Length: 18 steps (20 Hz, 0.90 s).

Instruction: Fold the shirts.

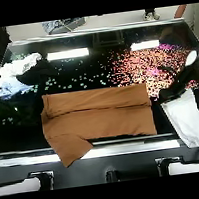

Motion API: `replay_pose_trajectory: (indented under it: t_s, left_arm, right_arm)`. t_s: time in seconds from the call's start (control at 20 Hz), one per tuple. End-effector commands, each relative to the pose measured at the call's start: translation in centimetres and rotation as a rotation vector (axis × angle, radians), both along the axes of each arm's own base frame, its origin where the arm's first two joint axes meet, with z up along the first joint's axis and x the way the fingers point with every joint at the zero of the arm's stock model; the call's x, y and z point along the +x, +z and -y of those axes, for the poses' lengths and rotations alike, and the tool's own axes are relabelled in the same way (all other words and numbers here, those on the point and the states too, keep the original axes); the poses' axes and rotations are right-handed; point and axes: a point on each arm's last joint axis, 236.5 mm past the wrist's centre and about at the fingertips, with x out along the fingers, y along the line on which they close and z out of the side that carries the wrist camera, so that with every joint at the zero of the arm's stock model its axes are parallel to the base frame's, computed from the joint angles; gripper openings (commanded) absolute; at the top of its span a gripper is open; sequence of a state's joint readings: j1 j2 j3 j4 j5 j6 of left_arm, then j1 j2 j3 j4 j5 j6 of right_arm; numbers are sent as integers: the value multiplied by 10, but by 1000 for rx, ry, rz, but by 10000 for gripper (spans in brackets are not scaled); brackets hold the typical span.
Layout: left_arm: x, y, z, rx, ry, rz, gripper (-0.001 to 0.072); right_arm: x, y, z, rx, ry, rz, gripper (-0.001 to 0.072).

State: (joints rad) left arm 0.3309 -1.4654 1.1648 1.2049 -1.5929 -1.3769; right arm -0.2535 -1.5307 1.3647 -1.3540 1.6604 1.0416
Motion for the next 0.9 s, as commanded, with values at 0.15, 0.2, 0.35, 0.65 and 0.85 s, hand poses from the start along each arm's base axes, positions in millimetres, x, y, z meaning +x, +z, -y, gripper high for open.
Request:
replay_pose_trajectory:
  t_s: [0.15,0.2,0.35,0.65,0.85]
  left_arm:
    - [-99,-41,29,-20,31,-29,402]
    - [-106,-43,32,-27,21,-38,402]
    - [-117,-56,39,-36,25,-62,402]
    - [-118,-74,53,-42,41,-33,398]
    - [-104,-73,61,-65,84,14,310]
  right_arm:
    - [-50,-27,-16,31,-10,23,501]
    - [-50,-26,-17,31,-7,28,501]
    - [-53,-24,-17,34,-2,22,501]
    - [-72,-30,-22,33,-9,17,502]
    - [-91,-39,-28,44,-11,-23,509]
